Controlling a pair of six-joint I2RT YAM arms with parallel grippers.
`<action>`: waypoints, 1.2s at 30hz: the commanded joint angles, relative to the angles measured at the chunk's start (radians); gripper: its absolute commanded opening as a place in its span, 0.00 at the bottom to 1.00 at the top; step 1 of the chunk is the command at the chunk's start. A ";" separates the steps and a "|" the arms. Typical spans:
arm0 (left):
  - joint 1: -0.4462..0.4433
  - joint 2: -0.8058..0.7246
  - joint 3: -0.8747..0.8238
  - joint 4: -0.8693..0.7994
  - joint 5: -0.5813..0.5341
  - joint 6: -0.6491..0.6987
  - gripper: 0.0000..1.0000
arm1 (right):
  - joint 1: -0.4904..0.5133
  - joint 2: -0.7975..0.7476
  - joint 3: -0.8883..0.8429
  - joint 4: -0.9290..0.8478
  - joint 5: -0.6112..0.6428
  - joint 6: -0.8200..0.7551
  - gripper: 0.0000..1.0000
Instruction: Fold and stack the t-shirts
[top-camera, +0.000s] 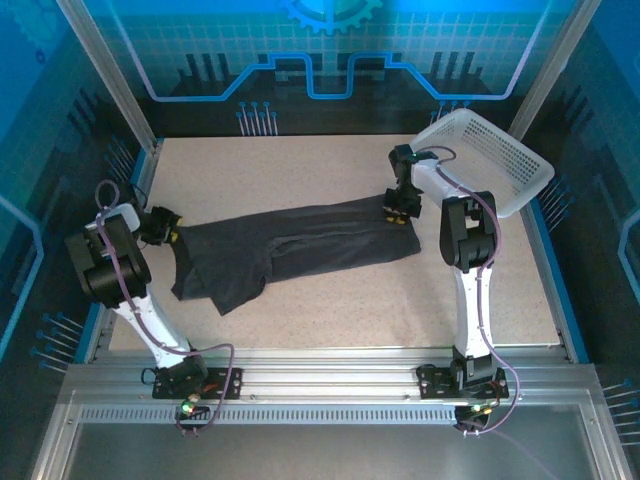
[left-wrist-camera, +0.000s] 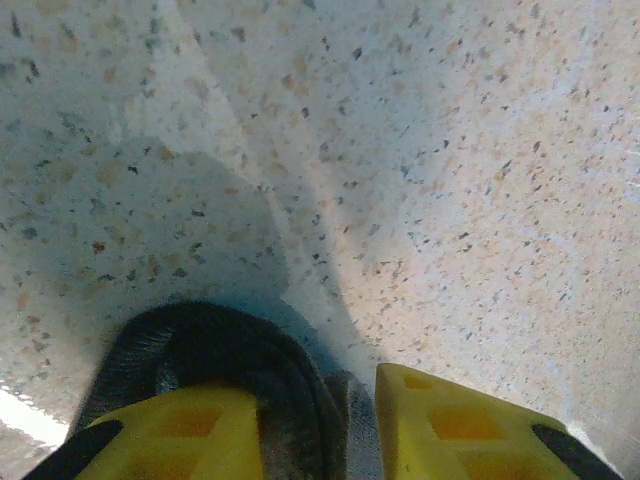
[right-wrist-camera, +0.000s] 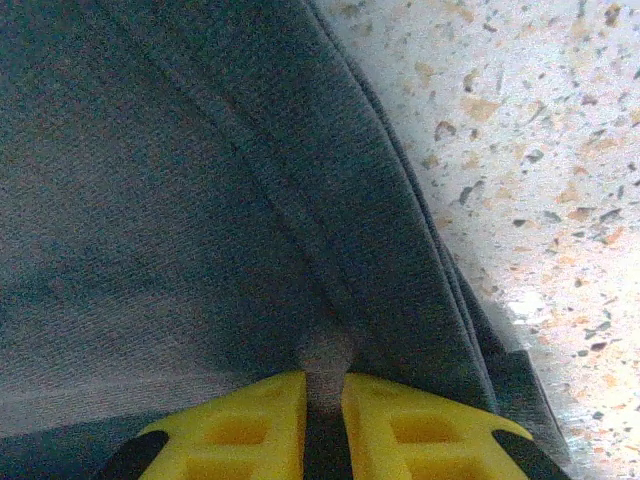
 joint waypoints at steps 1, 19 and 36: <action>0.017 -0.026 0.025 -0.080 -0.073 0.029 0.22 | 0.000 0.031 -0.008 -0.024 0.034 -0.049 0.24; -0.154 -0.421 -0.308 -0.184 -0.147 0.008 0.24 | 0.045 -0.230 -0.064 0.104 -0.138 -0.129 0.37; -0.169 -0.469 -0.422 -0.172 -0.242 0.078 0.36 | 0.098 -0.382 -0.254 0.235 -0.297 -0.087 0.40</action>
